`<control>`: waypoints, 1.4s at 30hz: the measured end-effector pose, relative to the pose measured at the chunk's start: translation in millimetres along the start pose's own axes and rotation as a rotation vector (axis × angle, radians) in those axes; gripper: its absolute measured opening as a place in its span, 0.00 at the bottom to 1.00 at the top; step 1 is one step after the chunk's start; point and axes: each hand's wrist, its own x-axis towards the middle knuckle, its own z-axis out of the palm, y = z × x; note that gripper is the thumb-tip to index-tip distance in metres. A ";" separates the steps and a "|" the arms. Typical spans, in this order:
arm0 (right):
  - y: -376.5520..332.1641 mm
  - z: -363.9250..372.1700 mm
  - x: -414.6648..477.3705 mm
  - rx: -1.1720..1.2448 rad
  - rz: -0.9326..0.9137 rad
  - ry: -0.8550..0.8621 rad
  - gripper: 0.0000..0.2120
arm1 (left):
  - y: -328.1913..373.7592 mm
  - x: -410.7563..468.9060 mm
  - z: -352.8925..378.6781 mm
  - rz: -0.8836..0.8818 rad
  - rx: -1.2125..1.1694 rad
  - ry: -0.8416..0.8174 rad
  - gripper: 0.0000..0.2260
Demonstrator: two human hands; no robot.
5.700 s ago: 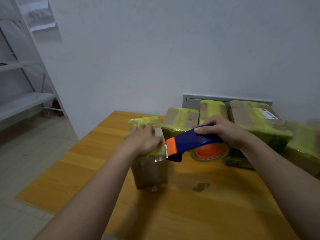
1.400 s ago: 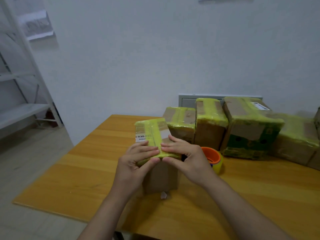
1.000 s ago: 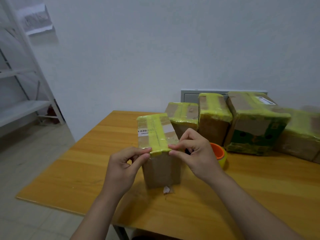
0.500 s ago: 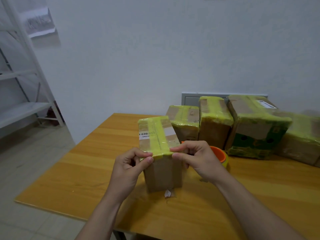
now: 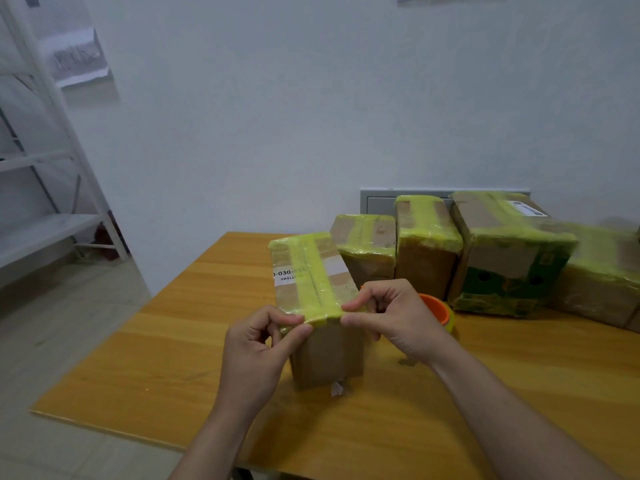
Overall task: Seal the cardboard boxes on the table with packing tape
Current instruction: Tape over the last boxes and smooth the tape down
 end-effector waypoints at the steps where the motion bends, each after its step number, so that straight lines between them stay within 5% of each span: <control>1: 0.4 1.3 1.5 0.001 -0.005 0.012 0.04 | 1.5 -2.3 1.3 -0.002 0.005 0.020 0.05; 6: 0.4 -3.1 8.8 -0.104 -0.015 0.025 0.03 | 11.8 -11.8 14.2 -0.025 0.057 0.133 0.04; 11: -4.0 8.7 8.2 -0.297 0.161 0.254 0.15 | 33.8 -0.3 22.6 0.092 0.085 -0.088 0.06; 13: -5.8 26.2 5.7 -0.376 0.216 0.268 0.23 | 26.2 27.3 13.8 0.133 0.147 0.117 0.04; 16: -3.3 37.2 7.1 -0.360 0.246 0.318 0.23 | -4.0 84.8 -11.6 -0.033 0.186 0.422 0.05; 19: -1.4 38.1 13.0 -0.277 0.287 0.378 0.20 | -27.9 118.5 -26.4 -0.375 0.045 0.240 0.18; 21: -0.2 40.9 18.5 -0.211 0.290 0.376 0.25 | -32.2 122.6 -25.8 -0.469 -0.035 0.077 0.19; 27: 12.6 30.9 40.0 -0.013 0.357 0.288 0.33 | -30.4 108.8 -33.9 -0.510 -0.016 -0.084 0.19; 34: 5.5 13.2 53.8 0.087 0.439 0.279 0.28 | 5.2 133.7 -26.3 -0.453 0.324 -0.292 0.27; 38: 15.4 23.0 51.0 0.015 0.346 0.311 0.22 | -4.1 133.2 -19.1 -0.289 0.753 -0.434 0.26; 42: 11.0 13.2 48.7 -0.111 0.315 0.226 0.24 | 2.6 123.1 -42.9 -0.263 0.629 -0.529 0.44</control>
